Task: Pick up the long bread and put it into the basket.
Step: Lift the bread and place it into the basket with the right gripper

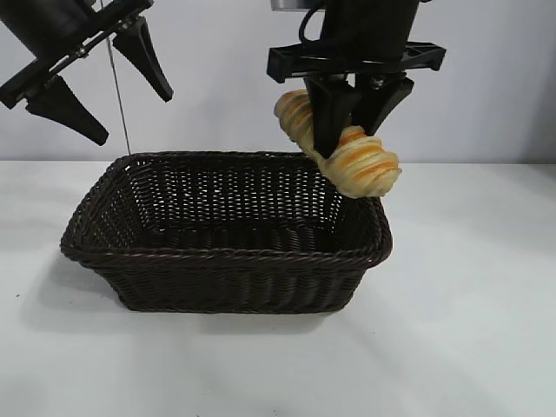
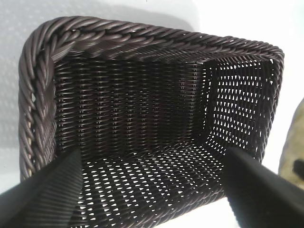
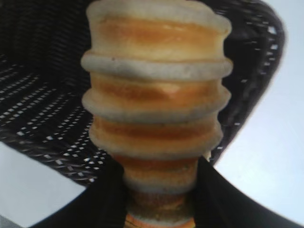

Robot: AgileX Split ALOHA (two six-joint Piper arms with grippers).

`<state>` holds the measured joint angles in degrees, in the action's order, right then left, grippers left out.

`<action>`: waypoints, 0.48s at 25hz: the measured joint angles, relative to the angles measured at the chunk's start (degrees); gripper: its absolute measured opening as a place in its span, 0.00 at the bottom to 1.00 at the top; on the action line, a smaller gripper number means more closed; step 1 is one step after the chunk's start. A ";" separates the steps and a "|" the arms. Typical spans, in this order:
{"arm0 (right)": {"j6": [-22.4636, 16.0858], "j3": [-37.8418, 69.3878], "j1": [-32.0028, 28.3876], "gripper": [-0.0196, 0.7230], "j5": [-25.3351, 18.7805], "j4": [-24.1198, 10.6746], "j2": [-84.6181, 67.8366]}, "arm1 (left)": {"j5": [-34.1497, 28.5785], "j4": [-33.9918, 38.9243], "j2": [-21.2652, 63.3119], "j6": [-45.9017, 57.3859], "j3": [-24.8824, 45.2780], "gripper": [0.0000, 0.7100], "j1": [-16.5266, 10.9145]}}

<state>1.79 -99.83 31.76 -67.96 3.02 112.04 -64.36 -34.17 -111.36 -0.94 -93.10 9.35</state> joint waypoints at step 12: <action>4.77 0.00 0.00 0.41 7.28 1.89 7.63 | -0.11 0.00 0.00 -0.04 0.00 0.83 0.00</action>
<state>6.56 -99.83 31.76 -60.68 4.92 119.67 -64.47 -34.17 -111.36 -0.98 -93.10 9.35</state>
